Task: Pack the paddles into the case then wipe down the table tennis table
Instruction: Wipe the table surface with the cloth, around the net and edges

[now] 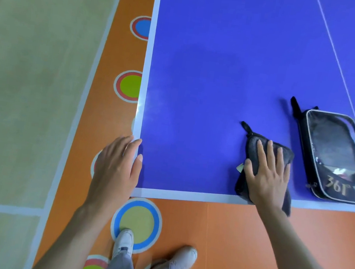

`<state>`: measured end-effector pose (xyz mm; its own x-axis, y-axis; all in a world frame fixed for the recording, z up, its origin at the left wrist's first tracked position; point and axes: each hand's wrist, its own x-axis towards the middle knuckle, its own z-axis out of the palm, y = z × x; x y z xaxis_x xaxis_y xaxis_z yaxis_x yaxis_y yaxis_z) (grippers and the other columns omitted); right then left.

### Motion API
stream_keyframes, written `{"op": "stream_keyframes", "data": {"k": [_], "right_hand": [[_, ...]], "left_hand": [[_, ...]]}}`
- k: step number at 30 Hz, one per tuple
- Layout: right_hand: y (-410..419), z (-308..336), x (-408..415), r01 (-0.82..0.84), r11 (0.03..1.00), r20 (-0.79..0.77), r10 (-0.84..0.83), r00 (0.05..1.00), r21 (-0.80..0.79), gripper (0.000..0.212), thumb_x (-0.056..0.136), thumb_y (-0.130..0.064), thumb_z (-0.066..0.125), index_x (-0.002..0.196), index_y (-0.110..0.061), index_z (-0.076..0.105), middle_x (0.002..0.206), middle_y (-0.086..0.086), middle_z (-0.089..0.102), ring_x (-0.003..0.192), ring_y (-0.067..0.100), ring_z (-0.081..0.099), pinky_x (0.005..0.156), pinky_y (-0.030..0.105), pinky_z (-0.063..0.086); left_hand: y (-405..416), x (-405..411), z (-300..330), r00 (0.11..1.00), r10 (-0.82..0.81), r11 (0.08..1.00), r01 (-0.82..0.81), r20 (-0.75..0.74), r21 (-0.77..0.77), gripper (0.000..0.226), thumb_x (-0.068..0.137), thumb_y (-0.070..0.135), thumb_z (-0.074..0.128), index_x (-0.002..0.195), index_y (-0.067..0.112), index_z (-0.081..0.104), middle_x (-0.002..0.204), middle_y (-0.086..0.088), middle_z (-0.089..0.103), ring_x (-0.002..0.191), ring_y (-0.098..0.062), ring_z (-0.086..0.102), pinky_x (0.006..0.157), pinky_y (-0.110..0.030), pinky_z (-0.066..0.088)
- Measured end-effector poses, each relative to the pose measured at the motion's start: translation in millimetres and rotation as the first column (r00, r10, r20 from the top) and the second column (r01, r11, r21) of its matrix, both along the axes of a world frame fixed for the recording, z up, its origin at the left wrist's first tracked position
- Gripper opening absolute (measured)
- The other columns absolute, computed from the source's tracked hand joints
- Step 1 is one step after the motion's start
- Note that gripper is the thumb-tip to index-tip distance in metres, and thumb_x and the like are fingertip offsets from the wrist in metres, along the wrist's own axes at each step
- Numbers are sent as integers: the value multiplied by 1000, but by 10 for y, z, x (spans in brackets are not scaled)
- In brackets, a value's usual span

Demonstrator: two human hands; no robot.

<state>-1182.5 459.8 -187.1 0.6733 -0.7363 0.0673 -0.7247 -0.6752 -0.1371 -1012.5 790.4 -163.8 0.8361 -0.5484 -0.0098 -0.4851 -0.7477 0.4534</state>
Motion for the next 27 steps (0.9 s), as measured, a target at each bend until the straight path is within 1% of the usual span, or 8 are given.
{"op": "stream_keyframes", "data": {"k": [2, 5, 10, 15, 17, 21, 24, 27], "right_hand": [[151, -9, 44, 36, 999, -10, -36, 999, 0, 69, 98, -55, 31, 163, -31, 33, 172, -3, 26, 159, 26, 18, 127, 59, 15], [522, -35, 170, 34, 999, -8, -34, 999, -23, 68, 99, -52, 32, 163, -31, 34, 172, -3, 26, 159, 26, 19, 126, 60, 18], [1393, -63, 540, -89, 993, 30, 92, 995, -81, 65, 99, -48, 40, 161, -27, 40, 170, 1, 32, 159, 28, 24, 125, 60, 21], [2339, -63, 942, -240, 971, -11, 240, 971, -11, 64, 104, -48, 32, 164, -28, 31, 173, 2, 23, 161, 28, 15, 125, 63, 17], [2577, -69, 1039, -269, 963, -14, 269, 963, 1, 63, 105, -48, 33, 165, -29, 30, 174, 1, 21, 161, 28, 14, 125, 63, 17], [2541, -98, 1241, -258, 966, -24, 258, 966, -5, 63, 105, -50, 31, 165, -32, 26, 174, -1, 20, 161, 28, 14, 125, 62, 18], [2409, -92, 1419, -268, 963, -28, 268, 963, -8, 63, 105, -52, 30, 165, -34, 26, 174, -2, 19, 161, 27, 15, 126, 61, 18], [2271, -71, 1655, -263, 965, -2, 263, 965, -13, 64, 103, -53, 33, 164, -35, 30, 174, -3, 21, 161, 26, 15, 127, 60, 16]], "left_hand": [[38, -3, 5, 1000, 20, 999, -20, -9, -31, 46, 107, 33, 36, 144, 13, 54, 149, -8, 55, 142, -27, 46, 117, -46, 39], [117, -5, 10, 999, 41, 998, -42, -24, -52, 43, 110, 30, 34, 142, 12, 55, 148, -8, 55, 142, -27, 46, 116, -48, 40], [295, 61, 8, 997, 78, 993, -79, -13, -86, 43, 106, 30, 36, 139, 13, 57, 143, -8, 58, 138, -28, 49, 111, -52, 45], [435, 113, -2, 990, 139, 983, -139, -15, -121, 41, 107, 28, 35, 135, 11, 60, 138, -6, 61, 134, -27, 52, 109, -51, 45], [487, 142, 2, 989, 147, 980, -147, -8, -134, 40, 106, 26, 35, 133, 12, 61, 136, -4, 62, 132, -25, 53, 109, -49, 45], [543, 225, 11, 990, 137, 982, -138, -15, -130, 39, 105, 26, 36, 132, 12, 62, 135, -3, 63, 131, -23, 53, 108, -46, 47], [466, 334, 16, 989, 151, 978, -149, 1, -145, 29, 104, 14, 49, 130, 10, 62, 130, -3, 64, 126, -24, 56, 104, -45, 48], [297, 489, 46, 986, 162, 971, -154, 27, -184, 29, 99, 7, 57, 127, 7, 64, 125, -5, 65, 120, -25, 58, 100, -39, 46]]}}
